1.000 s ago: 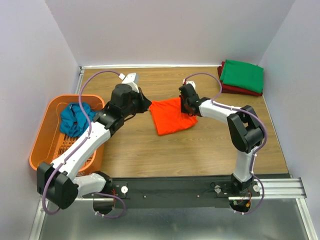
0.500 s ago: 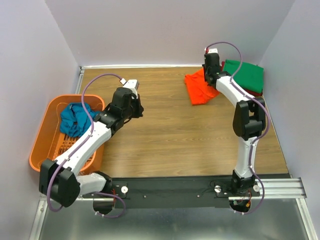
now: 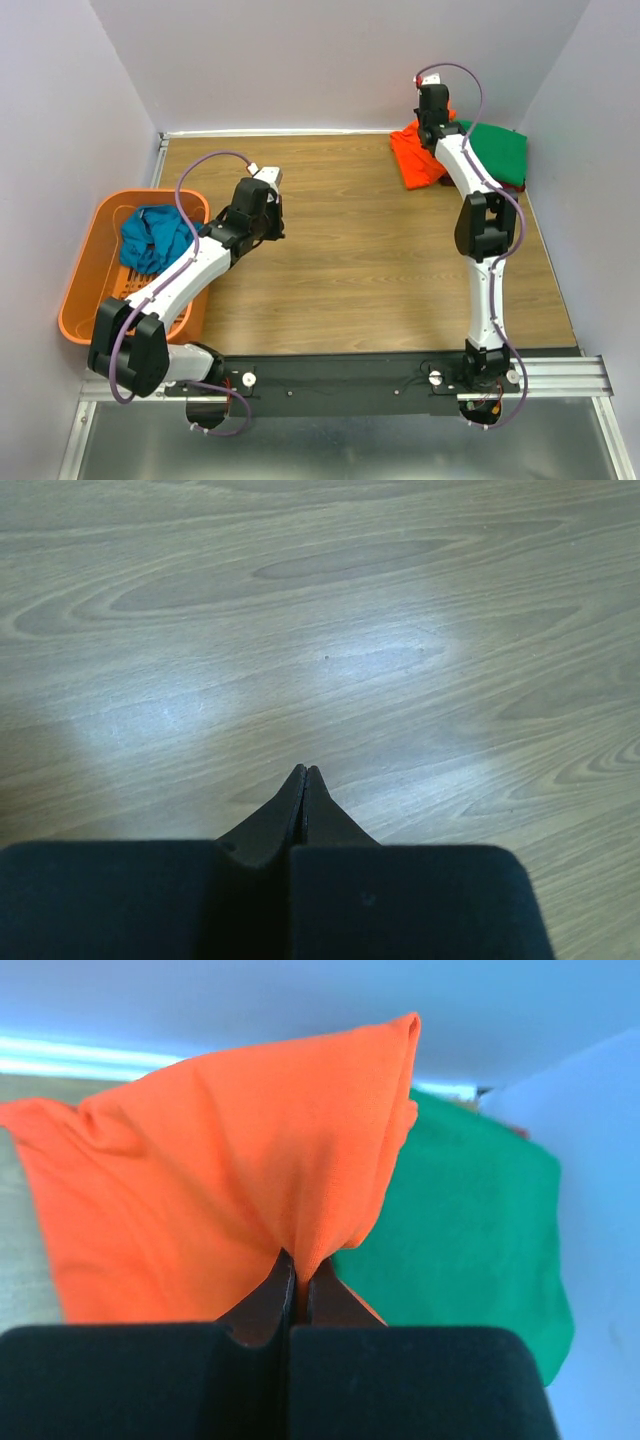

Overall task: Fold and stack the t-shirts
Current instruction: Neatly place the folded tshirt to the corner

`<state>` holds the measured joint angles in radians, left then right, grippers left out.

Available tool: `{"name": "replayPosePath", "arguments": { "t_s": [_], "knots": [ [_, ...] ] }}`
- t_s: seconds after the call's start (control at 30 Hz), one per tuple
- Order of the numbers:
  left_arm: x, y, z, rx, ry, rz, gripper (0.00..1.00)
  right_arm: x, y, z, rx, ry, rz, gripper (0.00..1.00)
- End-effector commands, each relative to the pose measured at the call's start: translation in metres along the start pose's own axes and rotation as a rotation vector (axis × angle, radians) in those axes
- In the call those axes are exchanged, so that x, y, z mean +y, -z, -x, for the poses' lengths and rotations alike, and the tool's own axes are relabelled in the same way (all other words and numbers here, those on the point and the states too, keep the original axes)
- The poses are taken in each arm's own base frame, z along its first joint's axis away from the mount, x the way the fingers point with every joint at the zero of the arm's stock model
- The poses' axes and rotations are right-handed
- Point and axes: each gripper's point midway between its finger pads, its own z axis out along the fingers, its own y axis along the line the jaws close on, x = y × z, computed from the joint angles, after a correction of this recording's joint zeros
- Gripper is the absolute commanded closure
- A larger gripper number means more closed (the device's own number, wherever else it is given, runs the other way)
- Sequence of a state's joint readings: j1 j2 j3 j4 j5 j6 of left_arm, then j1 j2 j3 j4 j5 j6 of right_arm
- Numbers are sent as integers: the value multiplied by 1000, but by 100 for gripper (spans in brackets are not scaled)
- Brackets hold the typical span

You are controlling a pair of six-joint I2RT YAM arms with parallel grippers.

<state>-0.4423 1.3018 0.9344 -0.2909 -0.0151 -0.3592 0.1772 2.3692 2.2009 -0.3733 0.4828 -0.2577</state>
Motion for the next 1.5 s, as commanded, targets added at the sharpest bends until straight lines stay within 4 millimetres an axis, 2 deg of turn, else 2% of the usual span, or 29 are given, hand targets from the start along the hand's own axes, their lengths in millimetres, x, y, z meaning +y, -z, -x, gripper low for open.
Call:
{"name": "replayPosePath", "arguments": {
  "t_s": [0.0, 0.1, 0.13, 0.33, 0.47, 0.7, 1.03, 1.47],
  "knots": [
    [2, -3, -1, -2, -22, -4, 100, -28, 2, 29, -52, 38, -84, 99],
    [3, -5, -2, 4, -22, -3, 100, -35, 1, 37, -72, 36, -90, 99],
    [3, -6, -3, 8, -21, -2, 100, -40, 4, 47, -94, 32, -97, 99],
    [8, -8, -1, 8, -14, 10, 100, -64, 16, 77, -161, 27, -133, 99],
    [8, -8, -1, 11, -5, -6, 100, -81, 22, 84, -175, 20, -156, 99],
    [8, -9, -3, 19, -2, -15, 100, -95, 37, 97, -203, 5, -168, 99],
    [7, -8, -3, 16, 2, -21, 100, -132, 50, 102, -218, -42, -208, 99],
    [6, -8, -3, 15, 5, -28, 100, -150, 60, 104, -230, -89, -218, 99]
  ]
}}
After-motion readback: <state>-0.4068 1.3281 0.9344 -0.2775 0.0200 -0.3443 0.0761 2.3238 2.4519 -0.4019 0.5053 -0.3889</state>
